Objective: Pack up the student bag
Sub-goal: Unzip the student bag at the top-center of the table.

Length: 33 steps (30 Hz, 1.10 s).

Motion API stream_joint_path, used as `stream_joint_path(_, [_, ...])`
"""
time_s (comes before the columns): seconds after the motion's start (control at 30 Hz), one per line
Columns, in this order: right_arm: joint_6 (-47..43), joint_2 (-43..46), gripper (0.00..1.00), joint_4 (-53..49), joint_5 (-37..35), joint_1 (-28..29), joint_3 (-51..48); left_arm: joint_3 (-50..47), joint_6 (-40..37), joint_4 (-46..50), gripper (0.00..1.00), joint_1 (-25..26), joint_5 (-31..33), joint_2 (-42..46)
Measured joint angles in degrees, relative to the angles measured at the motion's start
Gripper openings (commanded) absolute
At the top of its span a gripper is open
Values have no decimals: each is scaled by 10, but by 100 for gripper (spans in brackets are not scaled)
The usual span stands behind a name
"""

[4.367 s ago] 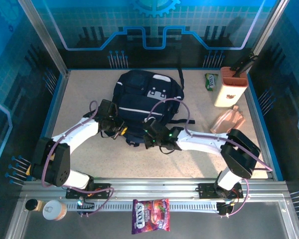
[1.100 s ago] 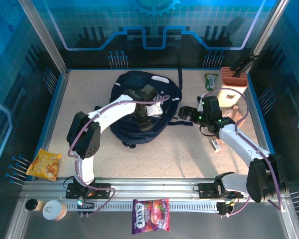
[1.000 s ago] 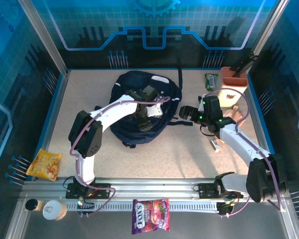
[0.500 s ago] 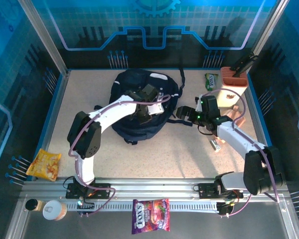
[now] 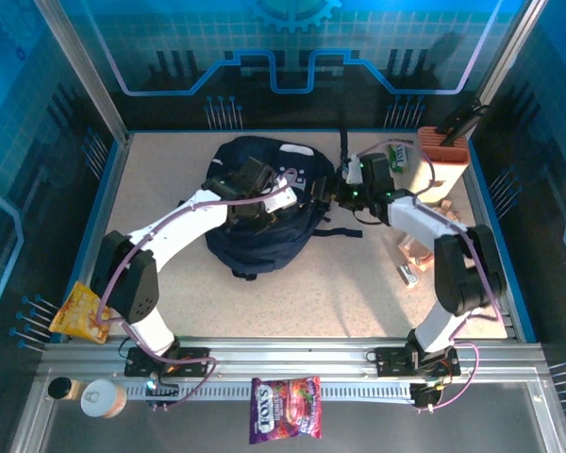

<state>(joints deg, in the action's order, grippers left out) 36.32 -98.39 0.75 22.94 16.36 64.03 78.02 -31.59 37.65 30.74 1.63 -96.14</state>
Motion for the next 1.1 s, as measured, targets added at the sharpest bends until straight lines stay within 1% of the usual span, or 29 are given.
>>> stream_joint_path(0.13, [8,-81,73,23,27,2,57,-18,2,-14,9,0,0,11])
stream_joint_path(0.23, [8,-133,73,24,32,6,98,-27,2,-21,10,0,-1,14])
stream_joint_path(0.37, [-6,-179,73,6,36,8,144,-32,2,-29,10,-1,-1,17])
stream_joint_path(0.47, [-35,-198,73,-19,45,8,175,-33,2,-31,11,-2,-2,19])
stream_joint_path(0.6, [-73,-199,73,-35,64,8,177,-37,6,-30,10,-2,-2,22])
stream_joint_path(0.77, [-104,-174,72,-33,97,5,134,-37,12,-28,10,-2,0,22])
stream_joint_path(0.83, [-110,-155,68,-36,108,3,116,-37,13,-24,11,-2,0,22])
stream_joint_path(0.9, [-113,-136,59,-43,118,1,101,-37,13,-24,11,-2,0,22])
stream_joint_path(0.93, [-115,-127,57,-47,121,1,94,-37,13,-24,11,-2,0,22])
stream_joint_path(1.03, [-125,-111,53,-54,127,1,84,-37,13,-24,11,-2,0,22])
stream_joint_path(1.1, [-133,-110,52,-61,127,1,83,-37,13,-24,11,-2,0,22])
